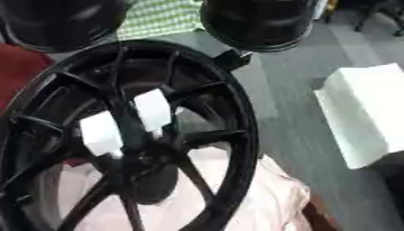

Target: Pull the pin out of the wheel hub.

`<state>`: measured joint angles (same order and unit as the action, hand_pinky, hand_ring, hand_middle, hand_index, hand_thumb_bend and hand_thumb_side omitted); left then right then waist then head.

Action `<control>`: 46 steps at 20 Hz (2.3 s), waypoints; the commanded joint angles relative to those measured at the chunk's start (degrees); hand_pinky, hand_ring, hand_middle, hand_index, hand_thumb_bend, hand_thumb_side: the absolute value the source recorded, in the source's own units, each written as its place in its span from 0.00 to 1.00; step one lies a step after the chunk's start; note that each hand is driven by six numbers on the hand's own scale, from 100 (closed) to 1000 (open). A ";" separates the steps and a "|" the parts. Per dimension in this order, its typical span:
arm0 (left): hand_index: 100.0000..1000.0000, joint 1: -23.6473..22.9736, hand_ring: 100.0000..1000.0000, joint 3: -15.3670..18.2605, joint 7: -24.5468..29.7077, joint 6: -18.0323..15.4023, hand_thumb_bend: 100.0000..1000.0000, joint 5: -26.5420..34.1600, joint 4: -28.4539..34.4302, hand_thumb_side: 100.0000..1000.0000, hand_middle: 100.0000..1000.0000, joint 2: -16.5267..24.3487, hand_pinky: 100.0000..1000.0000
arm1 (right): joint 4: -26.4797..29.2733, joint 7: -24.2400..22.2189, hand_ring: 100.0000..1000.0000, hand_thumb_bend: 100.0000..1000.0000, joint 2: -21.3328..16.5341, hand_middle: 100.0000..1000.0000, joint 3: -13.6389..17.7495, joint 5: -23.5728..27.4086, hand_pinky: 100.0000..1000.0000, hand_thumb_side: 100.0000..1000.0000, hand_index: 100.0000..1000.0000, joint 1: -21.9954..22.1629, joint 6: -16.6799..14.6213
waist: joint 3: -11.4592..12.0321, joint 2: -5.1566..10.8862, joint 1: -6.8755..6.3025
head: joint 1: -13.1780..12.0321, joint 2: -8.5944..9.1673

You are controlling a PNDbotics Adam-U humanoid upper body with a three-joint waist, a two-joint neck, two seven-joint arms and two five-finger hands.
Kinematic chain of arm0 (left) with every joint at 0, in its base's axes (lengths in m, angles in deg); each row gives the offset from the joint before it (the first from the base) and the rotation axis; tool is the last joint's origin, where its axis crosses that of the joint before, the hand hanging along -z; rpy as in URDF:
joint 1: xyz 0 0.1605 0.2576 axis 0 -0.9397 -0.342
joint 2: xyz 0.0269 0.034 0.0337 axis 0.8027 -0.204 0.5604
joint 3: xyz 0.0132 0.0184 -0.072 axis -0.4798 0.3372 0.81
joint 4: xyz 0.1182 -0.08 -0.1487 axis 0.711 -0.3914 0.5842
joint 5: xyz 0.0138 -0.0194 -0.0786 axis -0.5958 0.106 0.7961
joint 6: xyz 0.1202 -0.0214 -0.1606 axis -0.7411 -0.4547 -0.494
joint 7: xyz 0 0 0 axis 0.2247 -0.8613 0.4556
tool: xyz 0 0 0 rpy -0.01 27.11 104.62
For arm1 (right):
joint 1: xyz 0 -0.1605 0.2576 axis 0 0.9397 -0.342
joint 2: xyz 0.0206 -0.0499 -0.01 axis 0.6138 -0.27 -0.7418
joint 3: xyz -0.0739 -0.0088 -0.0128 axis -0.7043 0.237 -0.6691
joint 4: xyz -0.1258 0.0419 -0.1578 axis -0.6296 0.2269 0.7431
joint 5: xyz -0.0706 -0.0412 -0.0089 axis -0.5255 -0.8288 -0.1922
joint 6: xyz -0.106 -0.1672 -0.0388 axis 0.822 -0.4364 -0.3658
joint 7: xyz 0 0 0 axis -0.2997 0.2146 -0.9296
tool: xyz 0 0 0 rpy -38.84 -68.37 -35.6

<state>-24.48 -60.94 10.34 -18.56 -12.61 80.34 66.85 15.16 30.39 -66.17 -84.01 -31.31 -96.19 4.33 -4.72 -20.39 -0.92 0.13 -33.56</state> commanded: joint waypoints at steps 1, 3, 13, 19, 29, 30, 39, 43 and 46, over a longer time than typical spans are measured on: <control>0.74 0.15 0.72 0.45 -0.22 -0.13 0.21 0.03 0.89 0.75 0.68 1.55 0.73 | 1.07 -0.18 0.71 0.00 -1.71 0.61 0.42 -0.28 0.81 0.41 0.69 -1.10 0.02 | -0.05 1.42 -0.01 | 0.01 0.39; 0.74 0.05 0.72 0.40 -0.21 -0.10 0.21 0.05 0.86 0.75 0.68 1.47 0.72 | 1.12 -0.23 0.71 0.00 -1.71 0.61 0.35 -0.29 0.81 0.41 0.69 -1.22 0.03 | -0.06 1.43 -0.04 | 0.00 0.19; 0.74 0.19 0.72 0.18 -0.23 0.03 0.21 0.31 0.77 0.75 0.68 1.25 0.72 | 1.90 -1.26 0.71 0.00 -1.86 0.62 -0.67 -0.89 0.81 0.40 0.69 -2.17 0.15 | 0.43 1.85 0.31 | -0.90 -2.94; 0.74 0.00 0.72 0.14 -0.24 0.06 0.21 0.24 0.84 0.75 0.68 1.40 0.72 | 5.20 -4.62 0.74 0.00 -2.56 0.65 -3.36 -2.38 0.81 0.41 0.71 -3.89 -0.03 | 0.08 1.89 0.47 | -0.84 -4.11; 0.74 0.02 0.72 -0.19 -0.06 0.37 0.21 0.26 0.90 0.76 0.68 1.56 0.72 | 15.62 -14.42 0.77 0.04 -4.15 0.69 -9.93 -3.26 0.81 0.41 0.74 -7.23 0.42 | -0.21 1.95 0.91 | -0.95 -4.16; 0.74 0.02 0.72 -0.21 -0.06 0.38 0.21 0.28 0.90 0.76 0.68 1.58 0.72 | 16.39 -15.38 0.77 0.04 -4.22 0.69 -10.62 -3.18 0.81 0.41 0.74 -7.74 0.53 | -0.21 1.97 0.97 | -0.95 -4.12; 0.74 -0.13 0.72 -0.35 0.01 0.50 0.21 0.20 0.86 0.76 0.68 1.88 0.72 | 21.07 -23.51 0.79 0.08 -4.44 0.71 -17.05 -1.43 0.81 0.42 0.75 -12.12 1.48 | -0.13 1.98 1.48 | -0.78 -4.07; 0.74 -0.11 0.72 -0.44 0.08 0.57 0.21 0.21 0.84 0.76 0.68 1.90 0.72 | 22.32 -26.82 0.79 0.08 -3.99 0.72 -19.66 0.28 0.81 0.43 0.75 -13.98 2.08 | -0.05 1.87 1.64 | -0.82 -3.81; 0.74 -0.07 0.72 -0.47 0.09 0.59 0.21 0.23 0.83 0.76 0.69 1.93 0.72 | 23.02 -28.67 0.79 0.08 -3.40 0.72 -21.23 1.47 0.81 0.43 0.76 -15.65 2.62 | -0.03 1.80 1.70 | -0.73 -3.73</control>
<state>-24.93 -61.85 10.41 -18.01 -12.47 80.49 66.80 37.31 2.53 -68.28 -105.32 -30.60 -110.81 6.80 -4.80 -19.83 0.86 -0.74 -37.68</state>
